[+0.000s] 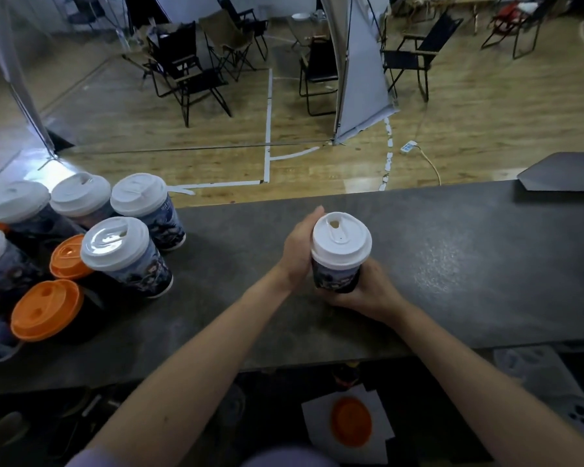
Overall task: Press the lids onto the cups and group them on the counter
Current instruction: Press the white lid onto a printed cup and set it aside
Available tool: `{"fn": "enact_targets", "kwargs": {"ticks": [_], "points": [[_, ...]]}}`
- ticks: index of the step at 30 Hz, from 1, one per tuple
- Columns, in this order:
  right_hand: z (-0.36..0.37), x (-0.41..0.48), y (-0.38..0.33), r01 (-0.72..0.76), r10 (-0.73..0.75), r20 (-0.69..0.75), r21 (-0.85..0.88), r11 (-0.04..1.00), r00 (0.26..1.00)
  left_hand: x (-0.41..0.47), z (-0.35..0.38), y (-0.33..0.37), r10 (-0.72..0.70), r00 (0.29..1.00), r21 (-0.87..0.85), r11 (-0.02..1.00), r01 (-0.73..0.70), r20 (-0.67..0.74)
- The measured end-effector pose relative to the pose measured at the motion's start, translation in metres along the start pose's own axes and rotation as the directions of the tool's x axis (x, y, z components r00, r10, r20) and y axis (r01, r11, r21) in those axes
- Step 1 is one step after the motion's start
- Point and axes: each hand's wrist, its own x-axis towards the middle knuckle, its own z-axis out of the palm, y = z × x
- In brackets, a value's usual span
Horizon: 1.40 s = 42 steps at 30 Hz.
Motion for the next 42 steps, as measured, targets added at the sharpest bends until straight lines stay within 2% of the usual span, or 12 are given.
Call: {"fn": "enact_targets", "kwargs": {"ticks": [2,4,8,15,17,22,25,29,33,34,39,42], "points": [[0.002,0.002,-0.004,0.010,-0.009,-0.021,0.035,0.999,1.000,-0.004,0.007,-0.008,0.103,0.986,0.019,0.995,-0.101,-0.132],[0.001,0.004,-0.005,-0.001,0.004,-0.050,0.046,0.999,0.999,-0.006,0.008,-0.009,0.129,0.983,0.017,0.992,-0.128,-0.132],[-0.002,0.001,-0.001,-0.055,0.055,-0.029,0.024,0.998,0.998,-0.002,-0.003,0.007,-0.022,0.995,0.056,0.998,0.017,0.097],[0.002,0.004,-0.006,-0.013,0.014,-0.015,0.048,0.999,1.000,-0.013,0.008,-0.007,0.113,0.983,0.071,0.992,-0.104,-0.147],[0.001,0.005,-0.005,-0.022,0.024,-0.035,0.052,0.998,0.999,-0.011,0.007,-0.006,0.149,0.982,0.103,0.985,-0.138,-0.118],[-0.002,0.002,0.001,-0.049,0.049,-0.030,0.012,0.999,0.998,0.009,-0.003,0.010,-0.001,0.996,0.112,0.994,-0.009,0.084],[0.000,0.002,-0.001,-0.051,0.052,-0.029,0.017,0.999,0.998,0.005,0.002,-0.002,0.074,0.994,0.077,0.995,-0.068,-0.085],[-0.001,0.007,0.002,-0.054,0.057,-0.063,0.049,0.997,0.996,-0.003,0.012,-0.008,0.188,0.965,0.054,0.982,-0.181,-0.181],[-0.003,0.002,0.004,-0.085,0.085,-0.055,0.011,0.996,0.995,0.008,-0.003,0.010,0.006,0.998,0.074,0.997,-0.010,0.062],[-0.002,0.001,0.005,-0.084,0.084,-0.052,0.007,0.996,0.995,0.007,-0.004,0.011,-0.012,0.998,0.070,0.997,0.007,0.068],[0.002,0.006,0.006,-0.069,0.070,-0.035,0.005,0.998,0.997,-0.008,0.011,-0.002,0.155,0.972,0.053,0.988,-0.147,-0.179],[-0.001,0.007,0.004,-0.078,0.078,-0.060,-0.004,0.997,0.995,-0.001,0.006,0.004,0.147,0.979,0.073,0.988,-0.138,-0.143]]}}
